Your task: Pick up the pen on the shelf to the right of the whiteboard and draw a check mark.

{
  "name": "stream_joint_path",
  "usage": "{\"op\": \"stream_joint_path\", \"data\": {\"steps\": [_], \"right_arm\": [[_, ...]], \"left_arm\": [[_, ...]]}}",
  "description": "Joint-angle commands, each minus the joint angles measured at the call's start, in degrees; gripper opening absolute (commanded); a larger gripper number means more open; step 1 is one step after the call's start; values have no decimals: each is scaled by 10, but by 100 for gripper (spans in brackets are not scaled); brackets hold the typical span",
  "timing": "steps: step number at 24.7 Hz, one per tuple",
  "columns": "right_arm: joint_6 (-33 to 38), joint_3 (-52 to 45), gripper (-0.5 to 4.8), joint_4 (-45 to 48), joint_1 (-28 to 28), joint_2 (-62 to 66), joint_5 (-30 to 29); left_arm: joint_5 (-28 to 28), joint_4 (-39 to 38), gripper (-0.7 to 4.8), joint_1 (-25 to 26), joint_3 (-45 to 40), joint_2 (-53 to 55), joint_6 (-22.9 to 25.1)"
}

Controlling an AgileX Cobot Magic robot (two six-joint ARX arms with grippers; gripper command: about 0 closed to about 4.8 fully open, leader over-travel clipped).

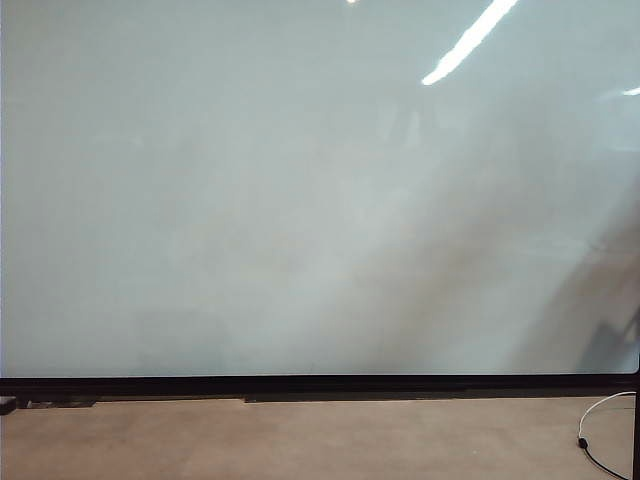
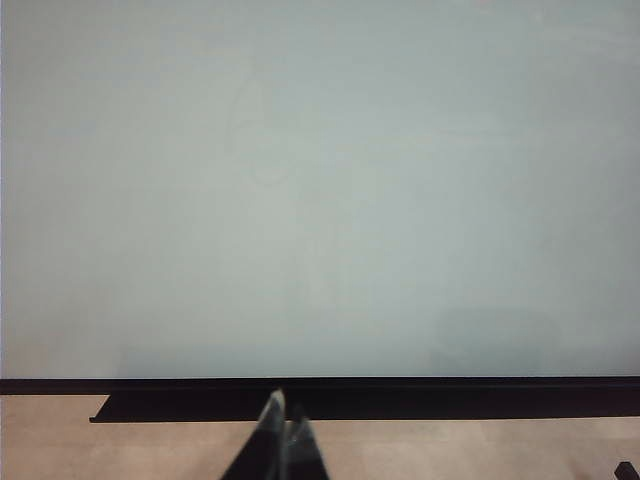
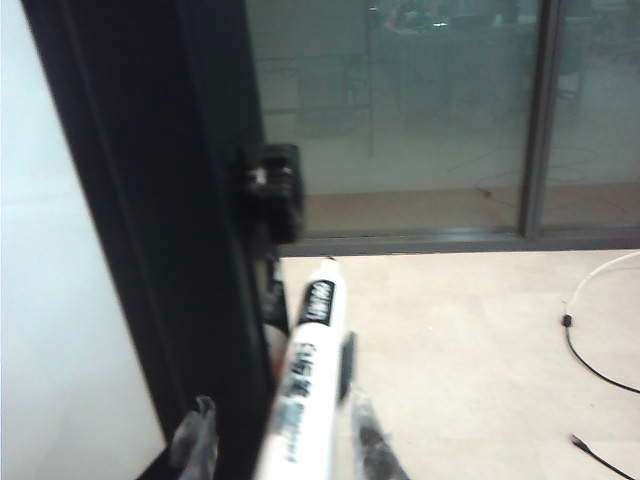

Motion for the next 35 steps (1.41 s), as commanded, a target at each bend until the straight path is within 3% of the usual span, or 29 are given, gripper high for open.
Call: {"op": "stream_joint_path", "data": {"steps": [1,18,26,30,35], "right_arm": [[3,5,175,10,2,-3,-2],[3,5,141,10,2,-3,0],[5,5,68,9,2,-3,0],[7,5,-7,9,1,-3,0],[7,5,-7,10,1,-4,0]], "left_arm": [[0,7,-4,0,2,0,3],[0,7,-4,0,2,0,3],[0,7,-5,0,2,0,3],[0,7,-4,0,2,0,3],[0,7,-5,0,2,0,3]]}}
